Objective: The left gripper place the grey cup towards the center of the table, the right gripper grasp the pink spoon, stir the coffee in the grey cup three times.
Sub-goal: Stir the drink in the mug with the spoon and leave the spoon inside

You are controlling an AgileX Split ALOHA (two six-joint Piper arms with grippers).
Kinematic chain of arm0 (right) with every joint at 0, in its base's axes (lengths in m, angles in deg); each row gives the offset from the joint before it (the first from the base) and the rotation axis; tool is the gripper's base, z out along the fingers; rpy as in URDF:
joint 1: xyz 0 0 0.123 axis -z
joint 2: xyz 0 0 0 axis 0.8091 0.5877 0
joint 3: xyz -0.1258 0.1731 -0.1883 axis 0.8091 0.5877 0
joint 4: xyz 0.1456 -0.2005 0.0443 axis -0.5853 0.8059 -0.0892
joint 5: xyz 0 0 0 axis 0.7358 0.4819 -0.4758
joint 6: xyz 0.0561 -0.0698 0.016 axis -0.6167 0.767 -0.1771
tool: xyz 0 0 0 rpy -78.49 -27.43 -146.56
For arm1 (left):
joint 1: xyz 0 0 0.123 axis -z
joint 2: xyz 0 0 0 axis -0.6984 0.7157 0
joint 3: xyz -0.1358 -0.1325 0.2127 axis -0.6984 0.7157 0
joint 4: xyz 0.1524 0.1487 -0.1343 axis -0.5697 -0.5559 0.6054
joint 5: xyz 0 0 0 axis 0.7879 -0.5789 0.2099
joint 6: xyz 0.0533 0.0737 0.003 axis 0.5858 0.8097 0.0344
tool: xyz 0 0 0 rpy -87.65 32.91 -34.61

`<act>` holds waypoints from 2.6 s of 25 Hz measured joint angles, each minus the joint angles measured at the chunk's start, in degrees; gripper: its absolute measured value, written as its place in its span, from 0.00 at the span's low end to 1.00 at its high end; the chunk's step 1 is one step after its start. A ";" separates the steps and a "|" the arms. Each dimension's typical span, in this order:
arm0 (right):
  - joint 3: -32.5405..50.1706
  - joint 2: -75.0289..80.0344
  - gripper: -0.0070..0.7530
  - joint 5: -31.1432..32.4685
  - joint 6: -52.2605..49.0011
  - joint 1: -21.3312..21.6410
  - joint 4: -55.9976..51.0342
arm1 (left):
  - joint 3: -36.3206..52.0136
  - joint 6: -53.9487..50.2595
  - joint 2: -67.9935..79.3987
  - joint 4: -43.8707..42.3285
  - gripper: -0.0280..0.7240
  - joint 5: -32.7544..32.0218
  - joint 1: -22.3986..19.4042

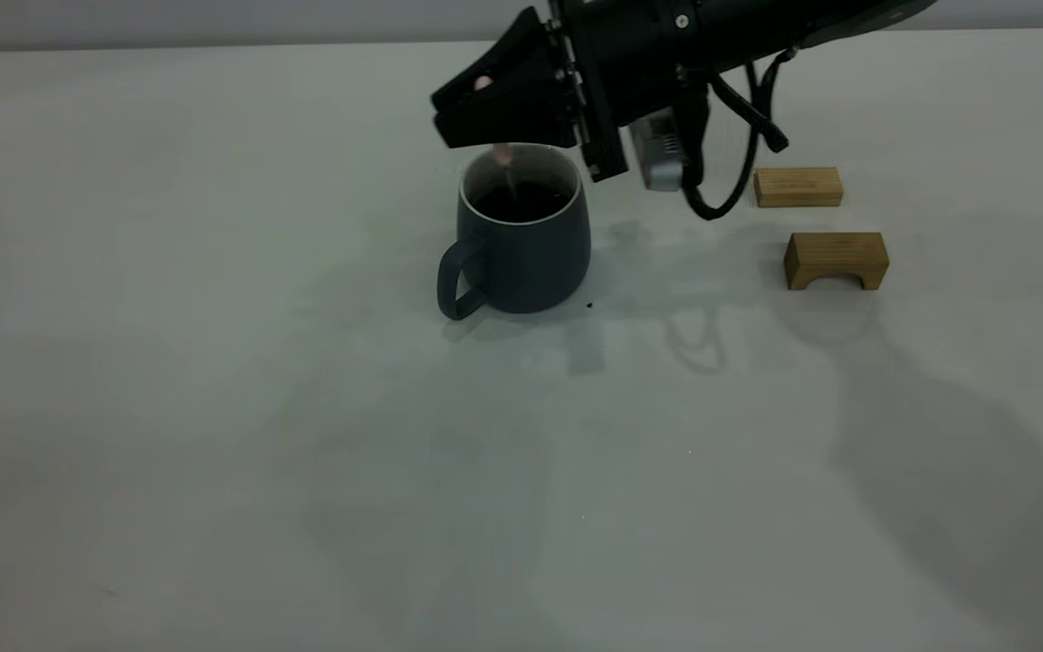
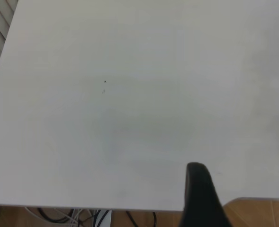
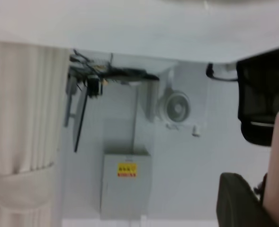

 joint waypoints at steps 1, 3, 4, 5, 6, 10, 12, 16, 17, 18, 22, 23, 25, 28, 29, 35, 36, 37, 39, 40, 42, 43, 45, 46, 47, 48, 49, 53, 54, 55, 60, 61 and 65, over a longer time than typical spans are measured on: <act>0.00 0.00 0.17 0.15 0.11 -0.37 -0.88 | 0.00 0.00 0.00 0.00 0.74 0.00 0.00; -0.05 0.12 0.17 0.09 1.07 -0.80 -4.33 | 0.00 0.00 0.00 0.00 0.74 0.00 0.00; -0.22 0.38 0.17 -0.09 2.02 -0.86 -6.41 | 0.00 0.00 0.00 0.00 0.74 0.00 0.00; -0.41 0.72 0.17 -0.56 3.30 -0.86 -8.03 | 0.00 0.00 0.00 0.00 0.74 0.00 0.00; -0.48 0.93 0.17 -1.37 4.23 -0.86 -9.26 | 0.00 0.00 0.00 0.00 0.74 0.00 0.00; -0.34 1.53 0.17 -6.03 6.95 -0.57 -10.05 | 0.00 0.00 0.00 0.00 0.74 0.00 0.00; -0.28 1.53 0.17 -7.65 7.43 -0.25 -10.12 | 0.00 0.00 0.00 0.00 0.74 0.00 0.00; 1.95 0.97 0.17 -9.27 7.57 0.31 -8.69 | 0.00 0.00 0.00 0.00 0.74 0.00 0.00; 3.25 0.55 0.17 -9.40 7.57 0.31 -8.57 | 0.00 0.00 0.00 0.00 0.74 0.00 0.00; 4.65 -0.05 0.17 -9.46 7.57 0.37 -8.44 | 0.00 0.00 0.00 0.00 0.74 0.00 0.00; 6.55 -1.04 0.17 -6.41 7.57 0.37 -8.00 | 0.00 0.00 0.00 0.00 0.74 0.00 0.00; 6.55 -1.04 0.17 -5.23 7.57 0.30 -8.00 | 0.00 0.00 0.00 0.00 0.74 0.00 0.00; 6.55 -1.04 0.17 -3.37 7.57 -0.11 -8.21 | 0.00 0.00 0.00 0.00 0.74 0.00 0.00; 6.55 -1.04 0.17 -1.07 7.59 -1.15 -9.83 | 0.00 0.00 0.00 0.00 0.74 0.00 0.00; 6.38 -1.04 0.17 -1.01 7.69 -1.35 -10.18 | 0.00 0.00 0.00 0.00 0.74 0.00 0.00; 2.48 0.23 0.17 -3.37 7.69 -1.86 -10.52 | 0.00 0.00 0.00 0.00 0.74 0.00 0.00; 2.38 0.43 0.17 -4.84 7.69 -1.86 -10.54 | 0.00 0.00 0.00 0.00 0.74 0.00 0.00; 2.31 0.47 0.17 -6.44 7.69 -1.86 -10.54 | 0.00 0.00 0.00 0.00 0.74 0.00 0.00; 2.31 0.58 0.17 -9.07 7.69 -1.86 -10.54 | 0.00 0.00 0.00 0.00 0.74 0.00 0.00; 2.31 0.64 0.17 -10.20 7.69 -1.86 -10.59 | 0.00 0.00 0.00 0.00 0.74 0.00 0.00; 2.31 0.64 0.17 -11.61 7.69 -1.86 -10.59 | 0.00 0.00 0.00 0.00 0.74 0.00 0.00; 2.31 0.64 0.17 -12.11 7.69 -1.86 -10.59 | 0.00 0.00 0.00 0.00 0.74 0.00 0.00; 2.31 0.64 0.17 -12.38 7.69 -1.86 -10.59 | 0.00 0.00 0.00 0.00 0.74 0.00 0.00; 2.31 0.64 0.17 -12.45 7.69 -1.86 -10.59 | 0.00 0.00 0.00 0.00 0.74 0.00 0.00; 2.31 0.64 0.17 -12.49 7.69 -1.86 -10.59 | 0.00 0.00 0.00 0.00 0.74 0.00 0.00; 2.31 0.64 0.17 -12.49 7.89 -1.86 -10.59 | 0.00 0.00 0.00 0.00 0.74 0.00 0.00; 2.31 0.64 0.17 -12.44 8.42 -1.86 -10.59 | 0.00 0.00 0.00 0.00 0.74 0.00 0.00; 2.31 0.64 0.29 -11.44 15.46 -1.86 -10.59 | 0.00 0.00 0.00 0.00 0.74 0.00 0.00; 2.31 0.64 0.37 -11.23 18.16 -1.86 -10.59 | 0.00 0.00 0.00 0.00 0.74 0.00 0.00; 2.31 0.64 0.44 -10.99 20.77 -1.86 -10.45 | 0.00 0.00 0.00 0.00 0.74 0.00 0.00; 2.31 0.57 0.71 -10.80 29.20 -1.86 -9.52 | 0.00 0.00 0.00 0.00 0.74 0.00 0.00; 2.31 0.22 0.74 -10.80 31.04 -1.86 -8.89 | 0.00 0.00 0.00 0.00 0.74 0.00 0.00; 2.31 -1.72 0.76 -9.49 39.02 -1.86 -5.25 | 0.00 0.00 0.00 0.00 0.74 0.00 0.00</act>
